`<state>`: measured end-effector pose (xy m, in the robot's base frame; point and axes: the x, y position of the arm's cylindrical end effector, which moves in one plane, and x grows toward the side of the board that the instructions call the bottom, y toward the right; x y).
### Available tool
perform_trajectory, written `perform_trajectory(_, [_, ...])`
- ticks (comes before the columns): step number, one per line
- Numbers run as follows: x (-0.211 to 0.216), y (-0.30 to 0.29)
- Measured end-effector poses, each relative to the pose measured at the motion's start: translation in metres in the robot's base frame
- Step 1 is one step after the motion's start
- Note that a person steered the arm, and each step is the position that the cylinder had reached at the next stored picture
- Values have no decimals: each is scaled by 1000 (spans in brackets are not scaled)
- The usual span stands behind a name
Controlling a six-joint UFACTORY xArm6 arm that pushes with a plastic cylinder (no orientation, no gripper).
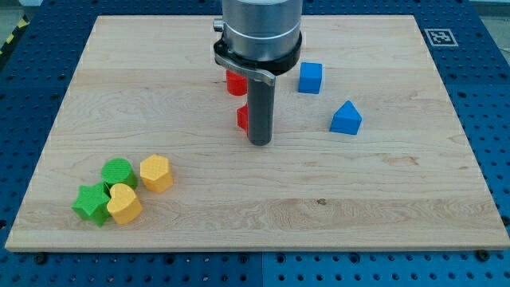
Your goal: Place the red star at the bottom left side of the red circle
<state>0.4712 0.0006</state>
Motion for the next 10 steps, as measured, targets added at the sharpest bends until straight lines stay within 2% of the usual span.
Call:
perform_trajectory(1, [0, 2])
perform_trajectory(3, [-21, 49])
perform_trajectory(4, [-36, 48])
perform_trajectory(7, [-36, 22])
perform_trajectory(10, [-58, -7])
